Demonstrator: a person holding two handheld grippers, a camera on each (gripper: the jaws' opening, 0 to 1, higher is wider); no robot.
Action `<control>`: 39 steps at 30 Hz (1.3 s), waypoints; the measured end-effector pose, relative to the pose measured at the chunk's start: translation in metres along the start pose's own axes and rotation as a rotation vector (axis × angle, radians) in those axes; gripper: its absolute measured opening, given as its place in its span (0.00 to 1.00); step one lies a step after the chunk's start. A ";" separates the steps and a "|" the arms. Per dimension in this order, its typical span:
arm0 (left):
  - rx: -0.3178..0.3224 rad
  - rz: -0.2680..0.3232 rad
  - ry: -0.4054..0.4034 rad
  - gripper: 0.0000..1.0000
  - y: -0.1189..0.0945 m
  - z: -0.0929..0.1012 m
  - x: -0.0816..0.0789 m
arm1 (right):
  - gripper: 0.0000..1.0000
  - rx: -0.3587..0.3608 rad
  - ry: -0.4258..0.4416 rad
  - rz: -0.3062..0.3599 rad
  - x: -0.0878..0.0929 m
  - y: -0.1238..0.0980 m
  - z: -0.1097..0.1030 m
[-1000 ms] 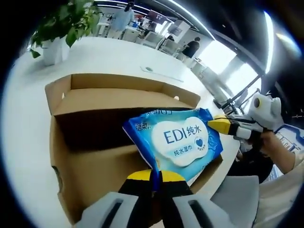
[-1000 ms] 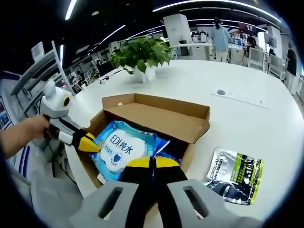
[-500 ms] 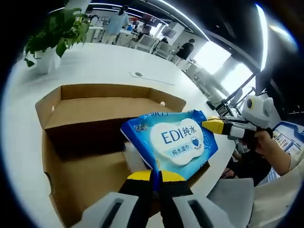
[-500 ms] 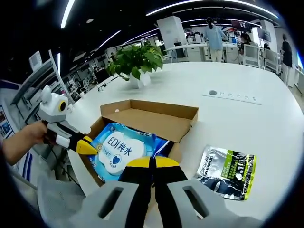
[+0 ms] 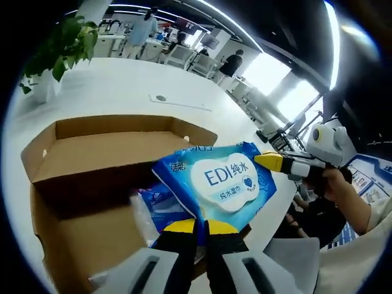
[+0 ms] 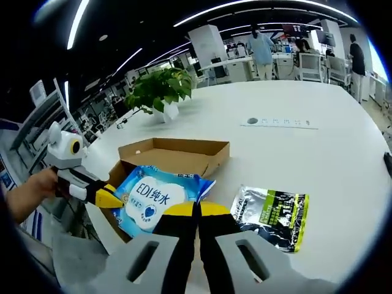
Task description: Operate the shoe box by opening the lid, removing the specified soft item, and placing it in the target area until the item is outside and the box remains undamaged.
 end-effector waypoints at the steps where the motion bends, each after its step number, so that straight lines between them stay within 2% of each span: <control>1: 0.001 -0.001 0.000 0.03 0.001 0.002 -0.001 | 0.00 0.001 0.012 0.003 0.000 -0.002 0.003; 7: 0.017 0.002 0.007 0.03 0.010 0.011 -0.010 | 0.00 0.018 0.026 0.017 -0.003 -0.012 0.015; 29: 0.048 -0.012 0.111 0.03 0.060 0.071 -0.040 | 0.00 0.106 0.080 0.034 0.000 -0.049 0.080; 39: 0.056 -0.034 0.148 0.03 0.084 0.085 -0.053 | 0.00 0.146 0.104 0.032 0.003 -0.058 0.108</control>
Point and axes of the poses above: the point that each gripper's makers call its tool centre point, and the gripper's own axes: y roughly forward along the fingers, z roughly to its right, x roughly out of its underside, the point moved 8 cm from there along -y, roughly backward along the fingers, and after that the axes turned 7 degrees about -z, right-handed, at the moved point
